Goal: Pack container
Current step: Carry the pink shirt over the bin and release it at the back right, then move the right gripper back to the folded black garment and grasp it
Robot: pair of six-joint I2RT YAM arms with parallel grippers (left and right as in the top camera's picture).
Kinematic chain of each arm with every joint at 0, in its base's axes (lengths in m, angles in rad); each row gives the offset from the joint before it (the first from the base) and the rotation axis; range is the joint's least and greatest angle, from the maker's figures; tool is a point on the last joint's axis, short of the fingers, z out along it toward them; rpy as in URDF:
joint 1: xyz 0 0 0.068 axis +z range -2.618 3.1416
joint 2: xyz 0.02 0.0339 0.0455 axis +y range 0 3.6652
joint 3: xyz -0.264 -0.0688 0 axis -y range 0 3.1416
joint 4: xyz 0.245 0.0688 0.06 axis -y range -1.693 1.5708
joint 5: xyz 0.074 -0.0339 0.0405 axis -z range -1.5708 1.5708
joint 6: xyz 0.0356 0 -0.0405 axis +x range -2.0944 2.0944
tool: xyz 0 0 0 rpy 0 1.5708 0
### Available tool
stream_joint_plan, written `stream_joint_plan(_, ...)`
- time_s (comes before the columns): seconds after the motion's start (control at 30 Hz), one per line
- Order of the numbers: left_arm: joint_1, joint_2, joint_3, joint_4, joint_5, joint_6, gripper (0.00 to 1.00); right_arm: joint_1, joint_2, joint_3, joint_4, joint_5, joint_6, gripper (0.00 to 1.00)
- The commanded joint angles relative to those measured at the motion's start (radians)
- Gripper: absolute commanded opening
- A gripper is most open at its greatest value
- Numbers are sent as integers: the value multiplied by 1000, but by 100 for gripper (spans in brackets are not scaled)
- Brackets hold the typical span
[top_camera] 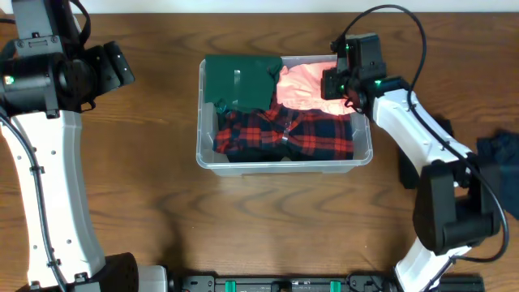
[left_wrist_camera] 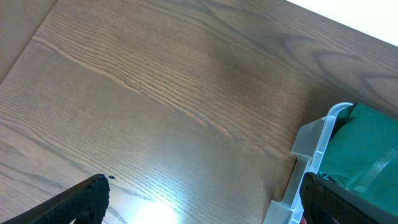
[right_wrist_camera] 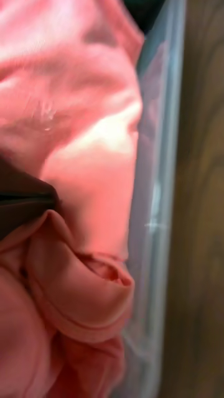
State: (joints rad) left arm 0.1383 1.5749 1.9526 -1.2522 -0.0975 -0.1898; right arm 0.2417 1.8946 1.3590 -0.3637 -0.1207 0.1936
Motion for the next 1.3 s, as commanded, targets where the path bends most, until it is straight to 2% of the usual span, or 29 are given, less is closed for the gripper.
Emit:
stream_joint_plan(0.0,3,6,-6,-1,-11,1,98,15,60,2,-19,13,4,1)
stream_joint_plan(0.13,3,6,-6,-1,-11,1,98,14,57,2,0,13,8,1)
stream_joint_plan(0.3,3,6,-6,-1,-11,1,98,12,-30,16,31,37,8,2)
stream_joint_plan(0.33,3,6,-6,-1,-11,1,98,12,-52,23,31,42,7,7)
stream_joint_plan(0.4,3,6,-6,-1,-11,1,98,11,-113,35,28,42,7,24)
stream_joint_plan(0.47,3,6,-6,-1,-11,1,98,11,-180,37,28,42,7,45)
stream_joint_plan(0.73,3,6,-6,-1,-11,1,98,-44,-414,37,-15,82,8,99)
stream_joint_plan(0.93,3,6,-6,-1,-11,1,98,-201,-457,37,-91,114,64,99)
stream_joint_plan(1.27,3,6,-6,-1,-11,1,98,-420,-436,35,-159,121,64,99)
